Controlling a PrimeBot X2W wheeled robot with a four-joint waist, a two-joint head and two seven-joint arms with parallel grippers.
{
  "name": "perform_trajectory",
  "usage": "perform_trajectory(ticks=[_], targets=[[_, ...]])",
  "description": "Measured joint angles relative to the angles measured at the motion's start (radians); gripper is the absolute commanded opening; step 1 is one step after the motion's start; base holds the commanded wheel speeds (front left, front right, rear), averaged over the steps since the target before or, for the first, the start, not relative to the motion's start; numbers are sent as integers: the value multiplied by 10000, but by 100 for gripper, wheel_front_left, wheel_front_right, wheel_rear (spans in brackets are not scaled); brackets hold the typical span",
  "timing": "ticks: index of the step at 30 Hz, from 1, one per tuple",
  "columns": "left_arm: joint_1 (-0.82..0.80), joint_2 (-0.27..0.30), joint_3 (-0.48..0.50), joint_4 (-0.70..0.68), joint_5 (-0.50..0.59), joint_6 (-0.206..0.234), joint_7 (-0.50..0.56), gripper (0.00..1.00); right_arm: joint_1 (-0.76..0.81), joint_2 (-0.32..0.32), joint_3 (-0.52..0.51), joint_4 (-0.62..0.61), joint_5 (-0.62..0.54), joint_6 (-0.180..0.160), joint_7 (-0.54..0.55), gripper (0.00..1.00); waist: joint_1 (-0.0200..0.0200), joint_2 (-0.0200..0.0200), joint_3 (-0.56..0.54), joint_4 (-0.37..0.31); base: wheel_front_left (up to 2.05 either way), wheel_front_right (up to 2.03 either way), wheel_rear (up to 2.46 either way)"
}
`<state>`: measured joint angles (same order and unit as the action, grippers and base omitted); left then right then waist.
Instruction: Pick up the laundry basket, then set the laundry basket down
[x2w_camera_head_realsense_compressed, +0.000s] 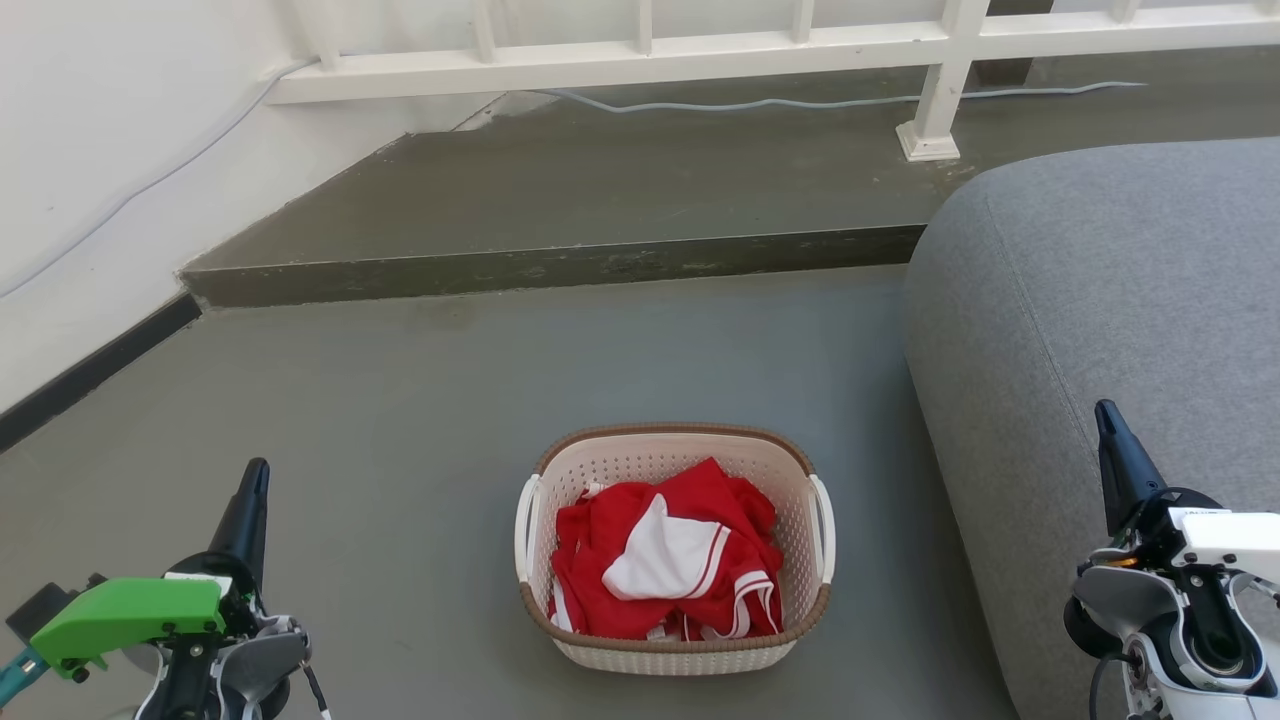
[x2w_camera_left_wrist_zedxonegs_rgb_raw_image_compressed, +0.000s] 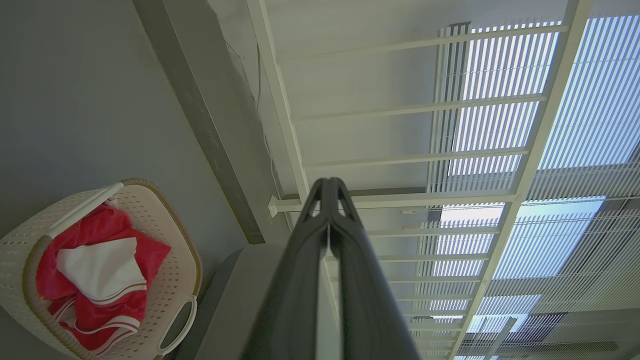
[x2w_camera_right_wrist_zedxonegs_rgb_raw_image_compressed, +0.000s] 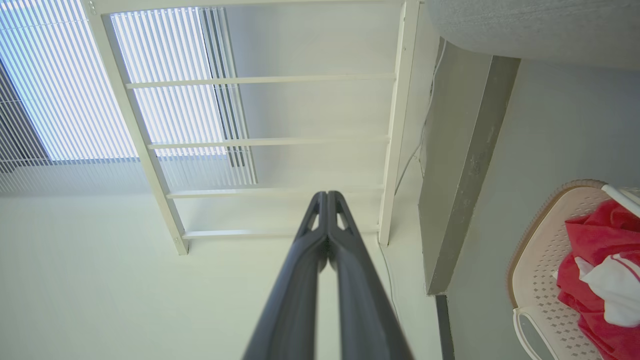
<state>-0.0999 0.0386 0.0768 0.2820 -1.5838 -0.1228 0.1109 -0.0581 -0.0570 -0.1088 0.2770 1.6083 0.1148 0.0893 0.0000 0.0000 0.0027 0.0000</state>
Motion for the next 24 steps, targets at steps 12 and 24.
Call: perform_trajectory(ticks=[12, 24], targets=[[1, -19, 82, -6, -165, -2, 25, 0, -3, 10, -46, 0, 54, 27, 10, 0, 0, 0, 0, 0, 0, 0, 0], [1, -21, 82, -12, -165, -2, 25, 0, -4, 13, -54, 0, 54, 38, 10, 0, 0, 0, 1, -1, 0, 0, 0]])
